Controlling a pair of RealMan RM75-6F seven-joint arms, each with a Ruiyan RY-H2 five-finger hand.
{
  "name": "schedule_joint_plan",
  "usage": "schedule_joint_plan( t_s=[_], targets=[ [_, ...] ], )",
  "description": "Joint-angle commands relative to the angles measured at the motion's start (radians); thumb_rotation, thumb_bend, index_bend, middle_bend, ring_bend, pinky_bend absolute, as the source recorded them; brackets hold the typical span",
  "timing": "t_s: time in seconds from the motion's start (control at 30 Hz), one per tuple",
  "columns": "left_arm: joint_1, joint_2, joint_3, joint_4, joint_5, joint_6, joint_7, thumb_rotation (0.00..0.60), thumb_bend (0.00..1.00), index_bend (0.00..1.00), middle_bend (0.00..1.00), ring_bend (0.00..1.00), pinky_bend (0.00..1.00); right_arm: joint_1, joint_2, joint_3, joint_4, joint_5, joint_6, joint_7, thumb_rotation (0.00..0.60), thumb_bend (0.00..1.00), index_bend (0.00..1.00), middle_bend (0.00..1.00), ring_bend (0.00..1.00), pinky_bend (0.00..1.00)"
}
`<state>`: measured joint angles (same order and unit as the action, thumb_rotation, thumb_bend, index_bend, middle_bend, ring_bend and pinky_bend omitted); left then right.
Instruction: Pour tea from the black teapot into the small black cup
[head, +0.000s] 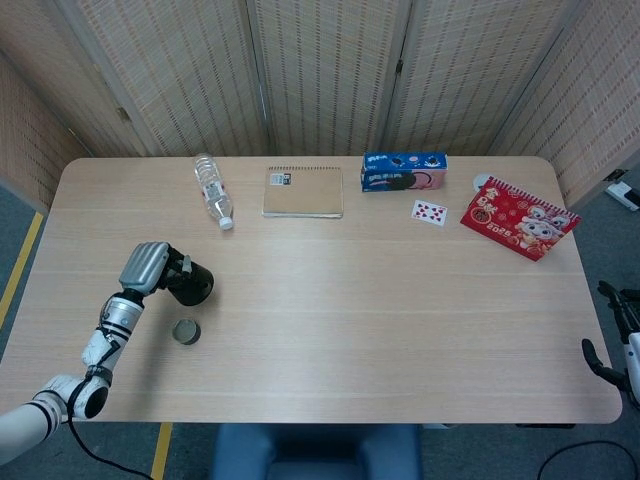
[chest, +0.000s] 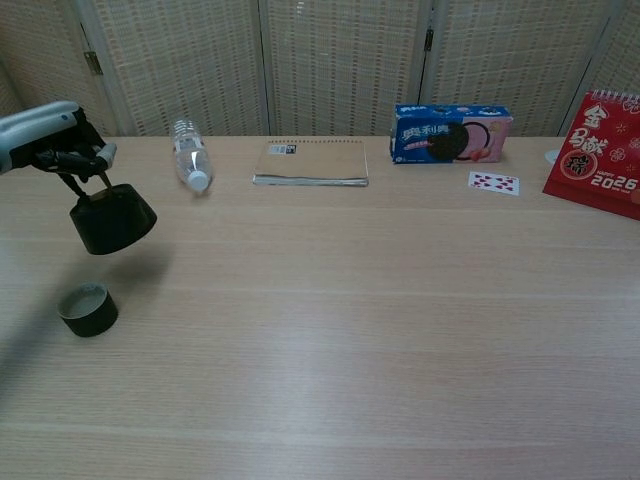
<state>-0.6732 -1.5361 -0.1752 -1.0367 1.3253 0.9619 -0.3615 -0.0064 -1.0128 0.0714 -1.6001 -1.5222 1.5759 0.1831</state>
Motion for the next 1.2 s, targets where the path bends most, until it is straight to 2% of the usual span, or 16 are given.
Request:
schedule_joint_plan(
  t_s=[0.03,0.1,0.17,0.33,0.57,0.8,0.9,1.1,1.2],
  targets=[
    [-0.011,-0.026,-0.002,0.044,-0.006,-0.026,-0.022,0.588,0.70,1.00,1.00,0.93,0.52,0.001,-0.001,0.000,0.002,0.002,-0.003,0.000,0.600,0.43,0.06,0.20,0.26,0.08],
    [-0.014,-0.036,0.000,0.066,-0.005,-0.035,-0.033,0.572,0.67,1.00,1.00,0.93,0.52,0.002,-0.002,0.000,0.003,0.003,-0.005,0.001,0.600,0.43,0.06,0.20,0.26,0.08],
    [-0.017,-0.049,0.002,0.092,-0.004,-0.042,-0.038,0.522,0.65,1.00,1.00,0.93,0.51,0.003,-0.003,0.001,0.004,0.005,-0.007,0.001,0.600,0.43,0.06,0.20,0.26,0.08],
    [-0.022,-0.080,0.006,0.153,0.000,-0.050,-0.042,0.467,0.61,1.00,1.00,0.93,0.50,0.005,-0.004,0.002,0.006,0.008,-0.012,0.002,0.600,0.43,0.06,0.20,0.26,0.08],
    [-0.022,-0.117,0.013,0.223,0.009,-0.061,-0.081,0.352,0.56,1.00,1.00,0.92,0.49,0.008,-0.006,0.003,0.008,0.013,-0.021,0.003,0.600,0.43,0.06,0.20,0.26,0.08],
    [-0.025,-0.154,0.022,0.286,0.027,-0.054,-0.105,0.299,0.53,1.00,1.00,0.91,0.47,0.012,-0.006,0.007,0.006,0.016,-0.024,-0.002,0.600,0.43,0.06,0.20,0.26,0.08],
    [-0.025,-0.166,0.027,0.306,0.036,-0.050,-0.115,0.276,0.50,1.00,1.00,0.91,0.42,0.012,-0.007,0.008,0.006,0.018,-0.024,-0.003,0.600,0.43,0.06,0.20,0.26,0.08],
    [-0.023,-0.191,0.029,0.342,0.048,-0.028,-0.122,0.261,0.48,1.00,1.00,0.90,0.07,0.012,-0.008,0.008,0.009,0.020,-0.025,-0.003,0.600,0.43,0.06,0.20,0.27,0.08],
    [-0.022,-0.201,0.035,0.360,0.058,-0.012,-0.113,0.241,0.47,1.00,1.00,0.90,0.00,0.012,-0.008,0.009,0.010,0.021,-0.025,-0.002,0.600,0.43,0.06,0.20,0.27,0.08]
  ],
)
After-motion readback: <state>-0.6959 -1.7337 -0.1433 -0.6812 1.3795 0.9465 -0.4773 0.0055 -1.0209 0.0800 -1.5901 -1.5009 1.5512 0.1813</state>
